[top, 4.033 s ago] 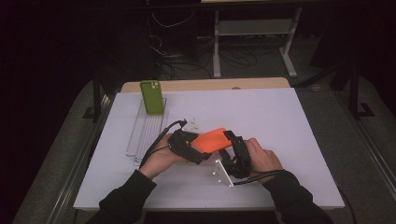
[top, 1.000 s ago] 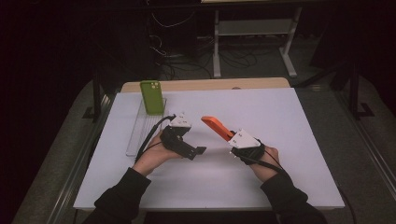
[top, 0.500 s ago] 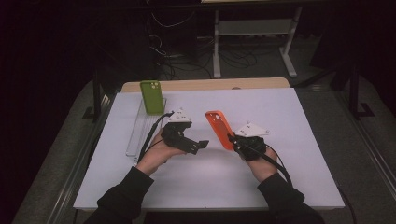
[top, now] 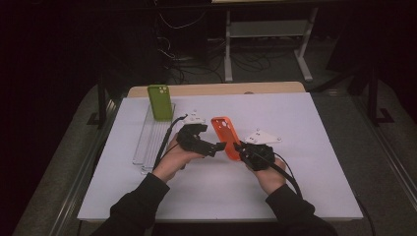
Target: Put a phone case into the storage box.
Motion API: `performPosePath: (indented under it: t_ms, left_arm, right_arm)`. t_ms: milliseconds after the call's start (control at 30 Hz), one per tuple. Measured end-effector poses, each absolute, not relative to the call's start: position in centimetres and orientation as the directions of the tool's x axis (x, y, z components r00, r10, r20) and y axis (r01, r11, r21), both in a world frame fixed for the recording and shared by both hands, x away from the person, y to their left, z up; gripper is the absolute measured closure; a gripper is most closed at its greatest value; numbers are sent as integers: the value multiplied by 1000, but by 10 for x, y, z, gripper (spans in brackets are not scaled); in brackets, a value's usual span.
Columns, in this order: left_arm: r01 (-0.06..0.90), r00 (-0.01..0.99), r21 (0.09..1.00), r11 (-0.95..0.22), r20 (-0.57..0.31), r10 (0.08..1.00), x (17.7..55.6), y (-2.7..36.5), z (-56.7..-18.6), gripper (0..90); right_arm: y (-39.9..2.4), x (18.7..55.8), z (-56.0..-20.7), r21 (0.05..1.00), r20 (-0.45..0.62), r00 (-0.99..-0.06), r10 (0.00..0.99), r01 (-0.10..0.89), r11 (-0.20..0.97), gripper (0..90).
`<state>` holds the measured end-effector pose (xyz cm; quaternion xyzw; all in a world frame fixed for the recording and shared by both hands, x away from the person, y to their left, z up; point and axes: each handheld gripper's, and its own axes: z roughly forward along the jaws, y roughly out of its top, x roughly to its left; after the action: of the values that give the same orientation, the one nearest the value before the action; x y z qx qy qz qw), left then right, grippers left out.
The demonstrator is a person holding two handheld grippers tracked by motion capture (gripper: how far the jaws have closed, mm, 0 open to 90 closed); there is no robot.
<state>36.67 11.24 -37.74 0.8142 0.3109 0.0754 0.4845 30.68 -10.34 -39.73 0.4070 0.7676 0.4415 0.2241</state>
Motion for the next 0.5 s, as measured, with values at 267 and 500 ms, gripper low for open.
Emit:
performPosePath:
  t_ms: [267,500]
  left_arm:
    - [431,788,853,-294,-197,583,370,101,-376,0]
    - [437,778,863,-251,-223,587,372,99,-377,0]
  right_arm:
    - [-100,304,-395,869,22,-571,821,417,267,812]
    - [-95,302,-396,874,26,-580,814,409,263,812]
